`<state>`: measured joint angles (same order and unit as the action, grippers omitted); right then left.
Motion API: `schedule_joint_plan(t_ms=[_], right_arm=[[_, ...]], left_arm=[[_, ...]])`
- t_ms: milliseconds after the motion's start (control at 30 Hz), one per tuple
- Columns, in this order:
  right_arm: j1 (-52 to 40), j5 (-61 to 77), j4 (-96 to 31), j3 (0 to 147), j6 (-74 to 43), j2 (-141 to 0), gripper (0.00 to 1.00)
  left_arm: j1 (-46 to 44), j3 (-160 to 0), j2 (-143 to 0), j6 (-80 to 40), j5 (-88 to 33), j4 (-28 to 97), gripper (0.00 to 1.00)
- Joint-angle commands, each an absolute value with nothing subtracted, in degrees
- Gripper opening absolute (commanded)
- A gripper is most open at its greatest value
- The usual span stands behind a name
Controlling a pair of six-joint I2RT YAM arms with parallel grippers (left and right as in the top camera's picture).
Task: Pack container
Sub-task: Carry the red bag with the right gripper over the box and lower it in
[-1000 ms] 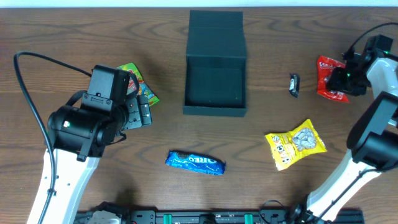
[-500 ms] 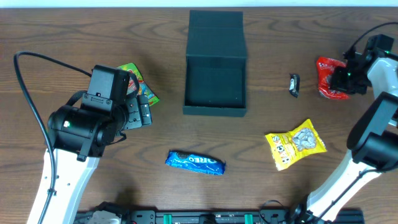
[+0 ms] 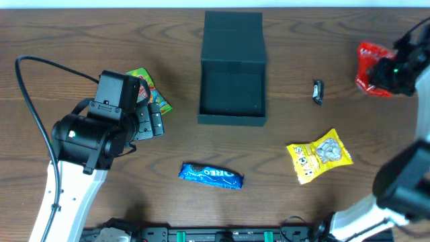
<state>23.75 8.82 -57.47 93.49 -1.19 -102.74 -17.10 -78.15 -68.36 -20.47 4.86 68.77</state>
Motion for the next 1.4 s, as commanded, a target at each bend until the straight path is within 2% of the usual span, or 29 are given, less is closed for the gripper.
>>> schedule_joint_plan(t_ms=[0,300,700,1067,1367], right_arm=[[20.3,15.1,-59.3,93.8,-5.1,-97.4,0.01],[0.1,16.8,-65.8,93.8,-21.0,-90.7,0.01],[-22.3,10.1,-57.3,93.8,-33.6,-97.7,0.01],[-30.5,4.5,-48.7,93.8,-49.2,-108.0,0.01],[-33.1,-0.2,-48.2,93.8,-47.6,-111.7,0.01]], left_arm=[[-17.3,-78.0,-68.4,-19.3,4.9,69.0,0.95],[-17.3,-78.0,-68.3,-19.3,4.8,70.7,0.95],[-17.3,-78.0,-68.3,-19.3,4.4,72.0,0.95],[-17.3,-78.0,-68.3,-19.3,4.4,72.0,0.95],[-17.3,-78.0,-68.3,-19.3,4.4,71.9,0.95]])
